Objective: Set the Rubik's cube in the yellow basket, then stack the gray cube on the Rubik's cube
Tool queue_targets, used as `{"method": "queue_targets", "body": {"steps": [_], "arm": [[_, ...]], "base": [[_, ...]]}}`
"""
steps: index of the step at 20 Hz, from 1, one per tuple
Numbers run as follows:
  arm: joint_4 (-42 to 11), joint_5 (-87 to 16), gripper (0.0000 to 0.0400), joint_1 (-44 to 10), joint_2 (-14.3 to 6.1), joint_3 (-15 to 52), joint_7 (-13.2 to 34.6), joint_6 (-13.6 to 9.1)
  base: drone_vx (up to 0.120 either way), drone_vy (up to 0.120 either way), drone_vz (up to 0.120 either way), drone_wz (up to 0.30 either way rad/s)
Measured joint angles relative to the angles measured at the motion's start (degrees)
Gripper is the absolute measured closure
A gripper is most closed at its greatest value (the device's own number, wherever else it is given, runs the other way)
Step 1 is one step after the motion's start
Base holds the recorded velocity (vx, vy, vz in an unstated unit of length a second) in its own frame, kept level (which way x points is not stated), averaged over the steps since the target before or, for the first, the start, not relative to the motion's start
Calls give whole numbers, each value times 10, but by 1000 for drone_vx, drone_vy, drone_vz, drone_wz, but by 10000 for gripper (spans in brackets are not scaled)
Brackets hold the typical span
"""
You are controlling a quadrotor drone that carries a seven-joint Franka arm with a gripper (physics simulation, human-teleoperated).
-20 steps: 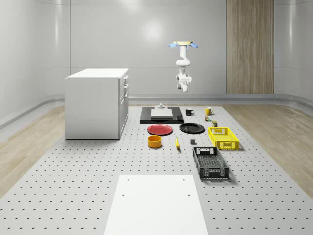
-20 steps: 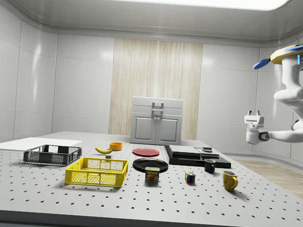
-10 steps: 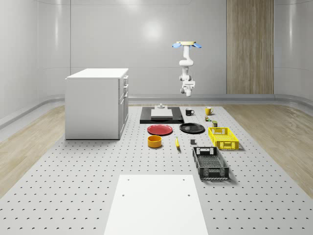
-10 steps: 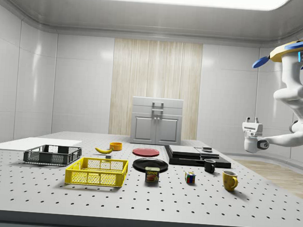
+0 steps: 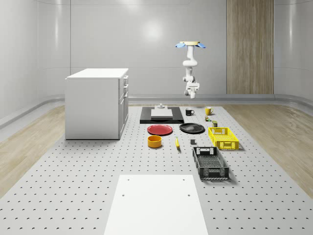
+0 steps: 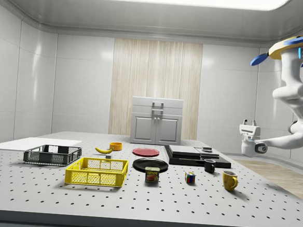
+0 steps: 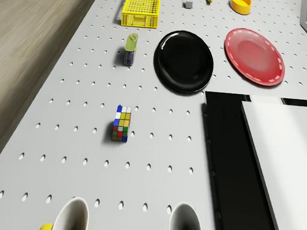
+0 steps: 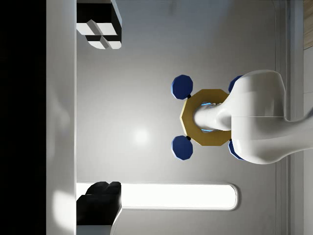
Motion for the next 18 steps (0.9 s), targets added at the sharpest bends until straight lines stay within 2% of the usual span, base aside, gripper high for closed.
{"method": "queue_targets", "body": {"steps": [18], "arm": [[-1, -1, 0, -1, -4, 1, 0, 5]], "base": [[120, 120, 0, 0]]}}
